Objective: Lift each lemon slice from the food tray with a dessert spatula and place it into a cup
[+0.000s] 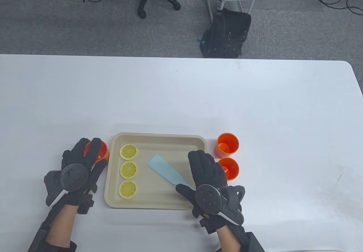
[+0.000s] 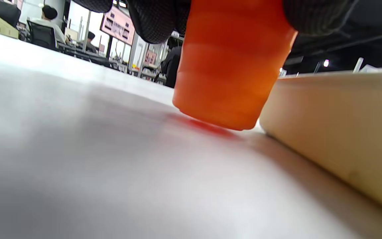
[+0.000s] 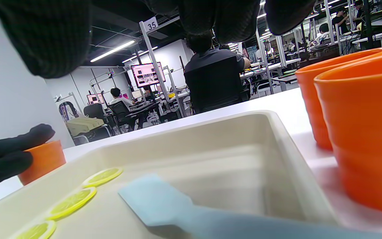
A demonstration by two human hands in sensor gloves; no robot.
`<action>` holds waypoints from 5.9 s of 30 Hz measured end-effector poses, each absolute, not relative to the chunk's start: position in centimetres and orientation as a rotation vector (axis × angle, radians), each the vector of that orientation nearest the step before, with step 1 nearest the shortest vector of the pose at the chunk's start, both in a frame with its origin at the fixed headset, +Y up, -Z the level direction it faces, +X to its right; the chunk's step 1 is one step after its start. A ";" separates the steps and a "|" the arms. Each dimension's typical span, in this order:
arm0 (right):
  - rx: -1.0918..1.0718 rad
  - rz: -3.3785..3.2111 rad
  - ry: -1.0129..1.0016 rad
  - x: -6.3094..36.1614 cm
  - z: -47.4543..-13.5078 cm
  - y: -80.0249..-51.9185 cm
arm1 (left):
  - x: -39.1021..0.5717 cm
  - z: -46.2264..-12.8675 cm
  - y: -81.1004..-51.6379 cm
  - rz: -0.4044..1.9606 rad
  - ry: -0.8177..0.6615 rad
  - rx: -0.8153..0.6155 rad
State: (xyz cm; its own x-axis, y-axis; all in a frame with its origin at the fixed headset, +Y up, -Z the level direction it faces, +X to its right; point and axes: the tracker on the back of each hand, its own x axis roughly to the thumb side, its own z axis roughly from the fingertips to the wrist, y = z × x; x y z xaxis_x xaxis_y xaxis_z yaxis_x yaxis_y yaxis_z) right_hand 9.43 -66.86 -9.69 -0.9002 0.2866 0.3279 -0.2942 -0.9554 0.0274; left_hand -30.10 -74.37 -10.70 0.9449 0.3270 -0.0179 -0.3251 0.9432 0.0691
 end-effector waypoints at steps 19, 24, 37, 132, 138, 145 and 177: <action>0.583 2.776 -0.085 8.5 -8.8 -66.5 | -27.4 -5.5 -67.8 0.427 -0.243 0.386; 0.675 2.760 -0.056 7.7 -8.5 -66.6 | -24.2 -4.9 -68.1 0.459 -0.384 0.315; 1.010 2.559 -0.016 4.2 -6.2 -66.4 | -20.3 -3.8 -68.5 0.584 -0.656 0.213; -0.250 2.684 -0.384 20.1 -10.9 -66.2 | -28.8 -8.2 -72.1 0.411 -0.135 -0.001; 0.153 2.656 -0.251 12.3 -9.5 -66.2 | -28.7 -8.2 -72.1 0.408 -0.142 -0.012; 0.369 2.850 0.209 6.6 -9.6 -69.9 | -28.7 -8.2 -72.3 0.398 -0.143 -0.033; 0.339 3.190 0.142 2.9 -9.7 -72.3 | -28.6 -8.5 -72.5 0.448 -0.094 -0.107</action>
State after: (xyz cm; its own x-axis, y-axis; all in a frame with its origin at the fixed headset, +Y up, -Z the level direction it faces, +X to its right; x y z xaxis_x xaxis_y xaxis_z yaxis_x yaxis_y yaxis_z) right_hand 2.94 -72.32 -9.72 -0.9753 -0.0600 0.2127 0.0786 -0.9937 0.0802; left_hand -28.63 -72.50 -8.55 0.8973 0.4363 0.0668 -0.4264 0.8960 -0.1242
